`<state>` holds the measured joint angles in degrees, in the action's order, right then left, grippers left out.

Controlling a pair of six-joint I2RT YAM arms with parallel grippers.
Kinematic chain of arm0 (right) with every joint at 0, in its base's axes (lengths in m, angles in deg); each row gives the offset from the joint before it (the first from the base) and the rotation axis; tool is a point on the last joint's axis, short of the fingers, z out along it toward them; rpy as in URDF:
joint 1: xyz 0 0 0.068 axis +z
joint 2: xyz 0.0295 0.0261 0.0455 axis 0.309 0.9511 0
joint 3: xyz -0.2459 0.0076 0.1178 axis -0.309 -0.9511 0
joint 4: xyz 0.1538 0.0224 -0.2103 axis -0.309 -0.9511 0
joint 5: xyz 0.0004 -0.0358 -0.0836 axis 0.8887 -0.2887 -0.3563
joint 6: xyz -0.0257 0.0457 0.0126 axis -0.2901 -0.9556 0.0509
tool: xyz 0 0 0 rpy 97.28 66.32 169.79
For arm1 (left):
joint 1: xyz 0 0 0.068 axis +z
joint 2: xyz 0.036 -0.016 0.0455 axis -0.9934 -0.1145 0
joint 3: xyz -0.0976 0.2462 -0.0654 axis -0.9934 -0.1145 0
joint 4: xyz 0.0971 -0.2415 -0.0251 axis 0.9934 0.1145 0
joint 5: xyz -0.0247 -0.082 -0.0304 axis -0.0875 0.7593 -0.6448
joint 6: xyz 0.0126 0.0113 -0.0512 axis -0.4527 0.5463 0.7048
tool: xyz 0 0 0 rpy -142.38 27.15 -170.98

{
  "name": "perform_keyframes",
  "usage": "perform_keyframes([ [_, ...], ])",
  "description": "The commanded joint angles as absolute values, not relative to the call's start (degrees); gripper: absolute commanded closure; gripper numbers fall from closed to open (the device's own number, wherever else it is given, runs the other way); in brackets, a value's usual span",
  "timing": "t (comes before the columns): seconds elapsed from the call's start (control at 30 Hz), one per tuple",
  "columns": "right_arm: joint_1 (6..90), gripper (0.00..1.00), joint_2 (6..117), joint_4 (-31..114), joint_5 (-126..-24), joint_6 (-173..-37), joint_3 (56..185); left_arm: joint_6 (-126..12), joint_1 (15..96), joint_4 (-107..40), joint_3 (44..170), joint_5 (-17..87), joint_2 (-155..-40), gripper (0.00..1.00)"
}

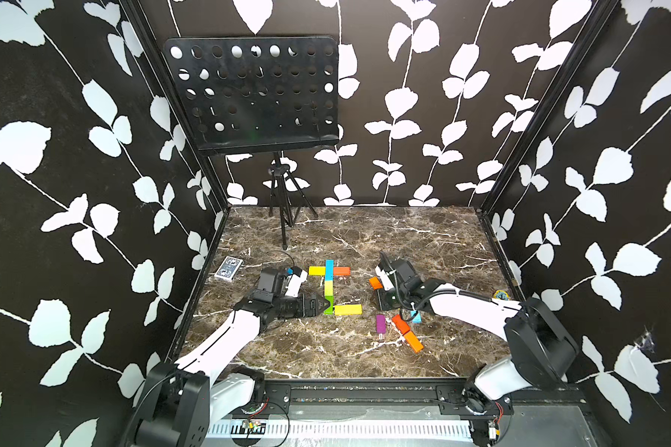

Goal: Assemble the letter t with building blocks
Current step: Assemble the building block at the center of the board, then adjust the building block at the center of the board.

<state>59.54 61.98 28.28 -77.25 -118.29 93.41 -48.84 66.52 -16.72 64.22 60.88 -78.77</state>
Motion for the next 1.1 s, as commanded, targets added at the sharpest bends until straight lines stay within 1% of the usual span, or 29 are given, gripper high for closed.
perform_keyframes([
  [0.0,60.4,0.59,63.6,29.3,-79.0,-119.8,94.4,-46.0,67.7,-18.2,62.7,65.2,-79.2,0.01],
  [0.1,60.9,0.64,65.6,29.6,-78.7,-119.8,95.1,-47.2,68.1,-17.2,62.6,63.9,-79.4,0.01],
  [0.33,62.1,0.67,68.6,30.6,-79.2,-120.5,95.5,-48.7,68.4,-16.5,62.7,63.1,-79.3,0.01],
  [0.57,62.6,0.75,71.4,29.0,-79.7,-121.0,97.7,-49.9,68.7,-14.5,63.5,61.7,-78.9,0.01],
  [1.07,64.6,0.77,73.1,27.5,-81.7,-126.0,98.5,-50.9,69.3,-14.6,62.6,61.3,-77.6,0.01],
])
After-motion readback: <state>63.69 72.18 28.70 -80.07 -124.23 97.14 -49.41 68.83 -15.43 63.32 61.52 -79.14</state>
